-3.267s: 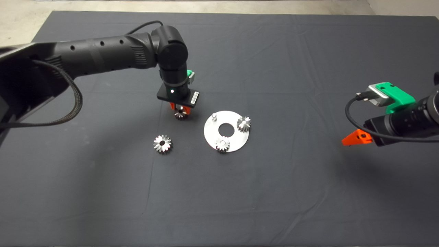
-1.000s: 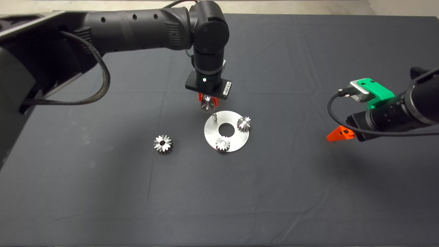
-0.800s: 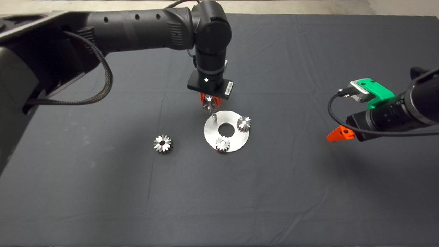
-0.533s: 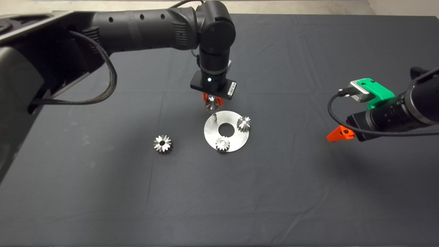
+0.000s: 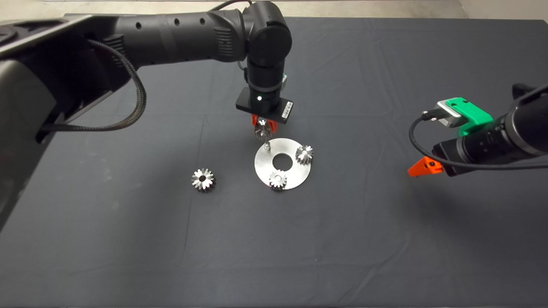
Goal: Remove an incorrectly installed larger gear and replace it with the correct smaller gear
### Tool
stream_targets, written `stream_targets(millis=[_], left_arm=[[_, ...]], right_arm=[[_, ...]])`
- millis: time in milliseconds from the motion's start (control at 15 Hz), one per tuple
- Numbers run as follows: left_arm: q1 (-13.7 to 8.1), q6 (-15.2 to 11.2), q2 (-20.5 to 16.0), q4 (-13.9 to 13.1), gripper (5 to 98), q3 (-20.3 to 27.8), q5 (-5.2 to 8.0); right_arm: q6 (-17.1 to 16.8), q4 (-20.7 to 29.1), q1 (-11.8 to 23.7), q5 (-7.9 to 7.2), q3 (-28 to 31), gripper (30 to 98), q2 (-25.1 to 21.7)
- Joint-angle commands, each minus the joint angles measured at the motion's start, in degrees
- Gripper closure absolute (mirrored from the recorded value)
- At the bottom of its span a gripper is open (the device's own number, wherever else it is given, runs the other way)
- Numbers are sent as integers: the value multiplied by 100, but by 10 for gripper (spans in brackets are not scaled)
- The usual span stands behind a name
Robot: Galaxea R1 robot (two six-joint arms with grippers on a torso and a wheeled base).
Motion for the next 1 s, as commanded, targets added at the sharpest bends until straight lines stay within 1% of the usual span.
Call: stream_targets(millis=[0,467,933], left_arm=[[-30,37,13,-61,822,17,43],[49,-7,13,-70,822,87,43],[40,-42,30,-78,822,79,26]], right_arm=[[44,152,117,-538,12,316,-20],[44,152,117,-538,-5,316,-17],[44,152,126,-546,-23,316,1]])
